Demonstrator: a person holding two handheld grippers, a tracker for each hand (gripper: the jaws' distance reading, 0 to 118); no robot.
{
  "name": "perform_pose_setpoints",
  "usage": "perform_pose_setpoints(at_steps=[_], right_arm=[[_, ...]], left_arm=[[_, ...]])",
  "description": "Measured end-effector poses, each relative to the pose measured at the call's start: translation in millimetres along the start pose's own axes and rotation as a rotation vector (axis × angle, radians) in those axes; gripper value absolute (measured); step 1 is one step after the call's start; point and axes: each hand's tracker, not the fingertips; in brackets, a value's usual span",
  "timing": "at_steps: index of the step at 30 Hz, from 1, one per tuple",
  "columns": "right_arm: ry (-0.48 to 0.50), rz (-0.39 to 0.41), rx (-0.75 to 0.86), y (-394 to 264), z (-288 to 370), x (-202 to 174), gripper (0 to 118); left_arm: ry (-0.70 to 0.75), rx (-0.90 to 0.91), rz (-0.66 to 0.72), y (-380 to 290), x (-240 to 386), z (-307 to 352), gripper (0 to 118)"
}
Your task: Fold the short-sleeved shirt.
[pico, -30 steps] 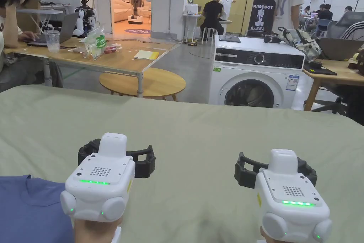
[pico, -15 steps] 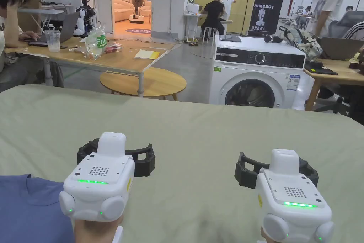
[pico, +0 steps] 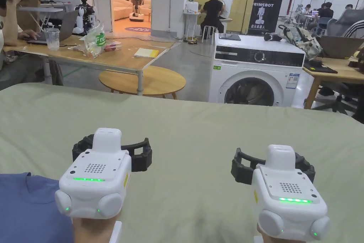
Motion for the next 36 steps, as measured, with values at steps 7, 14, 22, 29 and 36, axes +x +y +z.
perform_pose_setpoints(at_steps=[7,14,22,29,36], right_arm=[[-0.032,-0.023,-0.007,-0.4,-1.6,1.6,118],[-0.032,-0.015,-0.01,0.0,-0.5,2.9,118],[-0.035,-0.024,0.015,4.1,5.7,4.1,105],[-0.059,-0.022,0.016,7.5,8.5,-4.4,5],[-0.032,-0.005,0.017,13.3,13.3,-24.2,0]], left_arm=[[-0.03,-0.006,-0.01,1.2,0.7,0.9,118],[-0.007,0.012,-0.004,1.4,2.0,3.6,118],[-0.003,0.01,0.018,3.0,-3.8,3.5,107],[0.029,0.018,-0.047,2.8,-0.8,8.4,3],[0.019,0.01,-0.026,11.1,-18.8,16.6,0]])
